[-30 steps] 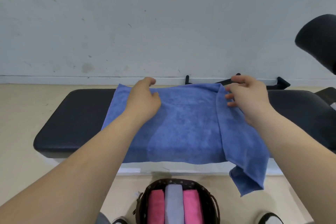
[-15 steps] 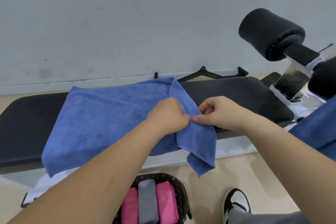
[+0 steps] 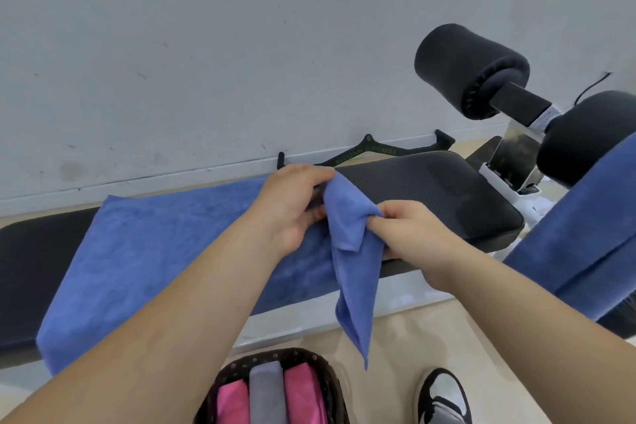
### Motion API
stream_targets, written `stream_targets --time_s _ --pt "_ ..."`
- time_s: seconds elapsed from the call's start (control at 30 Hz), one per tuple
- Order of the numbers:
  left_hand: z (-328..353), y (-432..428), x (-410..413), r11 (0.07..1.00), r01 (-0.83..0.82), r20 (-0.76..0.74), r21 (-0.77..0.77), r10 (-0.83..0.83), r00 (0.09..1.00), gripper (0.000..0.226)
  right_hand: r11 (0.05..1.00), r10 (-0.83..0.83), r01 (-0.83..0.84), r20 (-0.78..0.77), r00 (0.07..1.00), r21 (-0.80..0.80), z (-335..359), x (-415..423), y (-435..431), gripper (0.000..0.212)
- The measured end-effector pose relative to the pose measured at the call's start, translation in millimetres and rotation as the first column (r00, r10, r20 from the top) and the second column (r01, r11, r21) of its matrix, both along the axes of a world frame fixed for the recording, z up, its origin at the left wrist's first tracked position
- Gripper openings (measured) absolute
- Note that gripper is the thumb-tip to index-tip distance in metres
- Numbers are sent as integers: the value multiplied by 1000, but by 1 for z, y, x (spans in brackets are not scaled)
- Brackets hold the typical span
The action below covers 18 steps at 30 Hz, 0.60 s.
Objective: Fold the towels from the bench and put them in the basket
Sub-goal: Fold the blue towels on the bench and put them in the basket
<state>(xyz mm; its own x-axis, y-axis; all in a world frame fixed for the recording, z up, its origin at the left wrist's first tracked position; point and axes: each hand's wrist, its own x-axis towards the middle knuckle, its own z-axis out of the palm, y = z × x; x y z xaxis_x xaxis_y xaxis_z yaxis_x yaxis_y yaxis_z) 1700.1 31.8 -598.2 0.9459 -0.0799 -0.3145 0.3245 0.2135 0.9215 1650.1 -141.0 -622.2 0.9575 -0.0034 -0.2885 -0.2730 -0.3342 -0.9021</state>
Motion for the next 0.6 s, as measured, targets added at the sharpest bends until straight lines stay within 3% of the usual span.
stream_targets --time_s 0.13,0.23,0.3,0.33,0.43,0.53,0.6 --pt "5 -23 27 998 -60 -24 11 60 998 21 913 -117 187 -206 972 362 -3 7 -14 27" --pt "19 -47 50 1000 14 10 20 -14 1000 39 753 -151 327 -333 931 570 -1 16 -28 35" --pt "25 -60 63 995 99 32 -7 -99 995 52 645 -272 464 -386 882 606 1 19 -41 30" --pt "23 -65 68 991 120 51 55 -123 991 55 627 -354 516 -377 856 583 0 22 -49 28" --pt "-2 -73 79 898 81 123 433 -148 981 56 743 -553 585 -194 810 325 -8 24 -67 48" --pt "-28 -79 85 672 64 192 738 -300 934 54 877 -479 480 67 875 6 -10 17 -77 62" --pt "-32 -86 86 496 87 175 864 -458 872 62 908 -343 360 111 933 -215 -14 13 -82 63"
